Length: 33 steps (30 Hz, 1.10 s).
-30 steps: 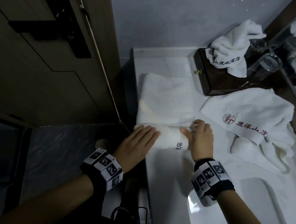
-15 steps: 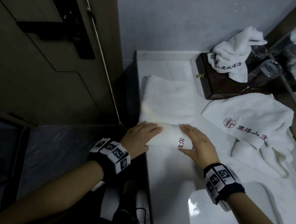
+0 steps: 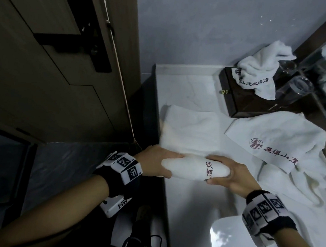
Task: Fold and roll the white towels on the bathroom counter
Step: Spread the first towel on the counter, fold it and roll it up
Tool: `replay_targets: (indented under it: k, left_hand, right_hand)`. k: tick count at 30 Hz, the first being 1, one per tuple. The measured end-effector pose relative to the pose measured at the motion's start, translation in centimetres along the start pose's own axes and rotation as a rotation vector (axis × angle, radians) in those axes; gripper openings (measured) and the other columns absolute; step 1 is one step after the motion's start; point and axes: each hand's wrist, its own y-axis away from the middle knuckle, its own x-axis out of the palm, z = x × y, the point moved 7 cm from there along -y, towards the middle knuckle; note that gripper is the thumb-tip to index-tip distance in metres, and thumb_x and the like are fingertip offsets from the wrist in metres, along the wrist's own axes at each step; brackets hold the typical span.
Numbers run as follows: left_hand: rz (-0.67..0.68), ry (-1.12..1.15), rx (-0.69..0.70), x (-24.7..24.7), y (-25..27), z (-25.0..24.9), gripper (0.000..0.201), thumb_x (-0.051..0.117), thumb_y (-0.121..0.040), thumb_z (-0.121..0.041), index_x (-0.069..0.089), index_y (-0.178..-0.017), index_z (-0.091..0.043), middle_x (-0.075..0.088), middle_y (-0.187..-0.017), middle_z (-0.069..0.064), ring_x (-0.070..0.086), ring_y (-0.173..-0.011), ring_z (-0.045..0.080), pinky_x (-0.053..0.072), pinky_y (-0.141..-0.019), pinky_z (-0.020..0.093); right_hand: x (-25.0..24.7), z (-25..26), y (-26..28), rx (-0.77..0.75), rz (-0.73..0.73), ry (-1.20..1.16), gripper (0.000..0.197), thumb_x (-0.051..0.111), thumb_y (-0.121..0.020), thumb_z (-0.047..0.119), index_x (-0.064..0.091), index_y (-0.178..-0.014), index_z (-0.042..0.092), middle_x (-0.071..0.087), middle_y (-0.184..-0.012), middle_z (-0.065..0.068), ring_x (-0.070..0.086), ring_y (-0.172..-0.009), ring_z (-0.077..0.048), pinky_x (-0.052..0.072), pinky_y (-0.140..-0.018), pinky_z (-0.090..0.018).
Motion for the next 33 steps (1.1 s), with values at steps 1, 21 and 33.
replay_targets:
  k: [1,21,33]
  left_hand:
    - [0.028,0.007,-0.001,0.1,0.0,0.0,0.067,0.069,-0.073,-0.017,0.044,-0.133,-0.033,0.059,-0.126,0.006,0.057,-0.102,0.016,0.051,-0.089,0.027]
    - [-0.339,-0.601,0.198,-1.7,-1.2,-4.0,0.067,0.05,-0.081,0.008,0.032,-0.141,-0.015,0.04,-0.144,0.011,0.032,-0.137,0.026,0.029,-0.114,0.037]
    - [-0.133,-0.422,0.135,-3.4,-4.0,-2.4,0.076,0.054,-0.082,-0.015,0.013,-0.146,-0.022,0.02,-0.153,0.002,0.013,-0.142,0.013,0.013,-0.116,0.031]
  right_hand:
    - [-0.3,-0.3,-0.2,0.038,0.001,-0.028,0.061,0.089,-0.055,0.025,0.057,-0.102,0.049,0.062,-0.106,0.023,0.054,-0.1,0.008,0.041,-0.084,-0.011]
    - [-2.2,6.0,-2.4,-0.16,-0.635,0.29,0.024,0.059,-0.09,0.018,0.057,-0.105,-0.001,0.058,-0.102,-0.021,0.057,-0.09,-0.04,0.038,-0.084,-0.039]
    - [-1.4,5.8,-4.5,-0.211,-0.276,0.216,0.081,0.087,-0.052,0.041,0.055,-0.119,0.009,0.042,-0.127,0.009,0.026,-0.136,-0.009,0.016,-0.116,-0.034]
